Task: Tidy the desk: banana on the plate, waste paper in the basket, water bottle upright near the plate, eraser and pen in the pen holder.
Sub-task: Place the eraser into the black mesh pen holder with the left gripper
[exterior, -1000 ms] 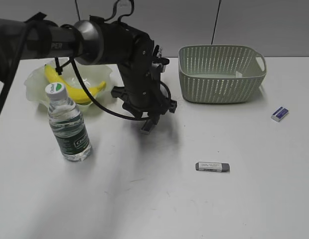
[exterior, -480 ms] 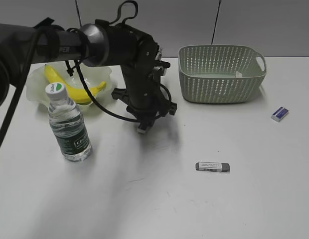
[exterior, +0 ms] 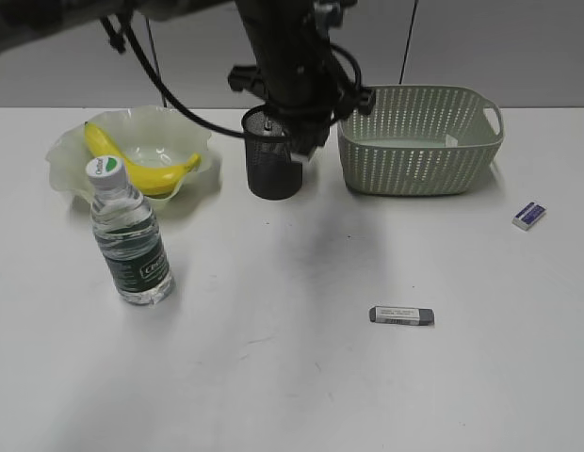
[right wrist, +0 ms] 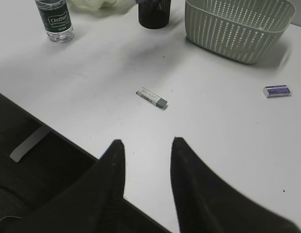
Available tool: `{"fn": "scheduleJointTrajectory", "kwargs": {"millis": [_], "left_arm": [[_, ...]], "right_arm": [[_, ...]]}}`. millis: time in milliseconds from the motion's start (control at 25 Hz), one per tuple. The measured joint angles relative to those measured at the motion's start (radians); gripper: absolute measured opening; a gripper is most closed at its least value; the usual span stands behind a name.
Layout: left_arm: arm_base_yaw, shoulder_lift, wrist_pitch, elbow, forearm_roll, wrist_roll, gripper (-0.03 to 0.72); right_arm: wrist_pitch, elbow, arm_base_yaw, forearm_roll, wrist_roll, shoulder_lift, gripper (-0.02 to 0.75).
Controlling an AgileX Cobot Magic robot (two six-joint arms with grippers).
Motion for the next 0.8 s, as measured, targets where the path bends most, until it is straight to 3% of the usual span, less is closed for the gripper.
{"fn": "scheduleJointTrajectory", "kwargs": {"millis": [240, 400, 800], "left_arm": [[0.026, -0.068, -0.071, -0.075, 0.148, 0.000, 0.178], [0.072, -0.053, -0.161, -0.076, 0.157, 0.000, 0.178], [0.156, 0.051, -0.208, -0.075, -0.027, 0.000, 0.178]], "right_arm": [[0.000, 0.000, 0.000, 0.000, 0.000, 0.000, 0.269], [0.000, 0.000, 0.000, 0.000, 0.000, 0.000, 0.269], [0.000, 0.000, 0.000, 0.000, 0.000, 0.000, 0.268]]}}
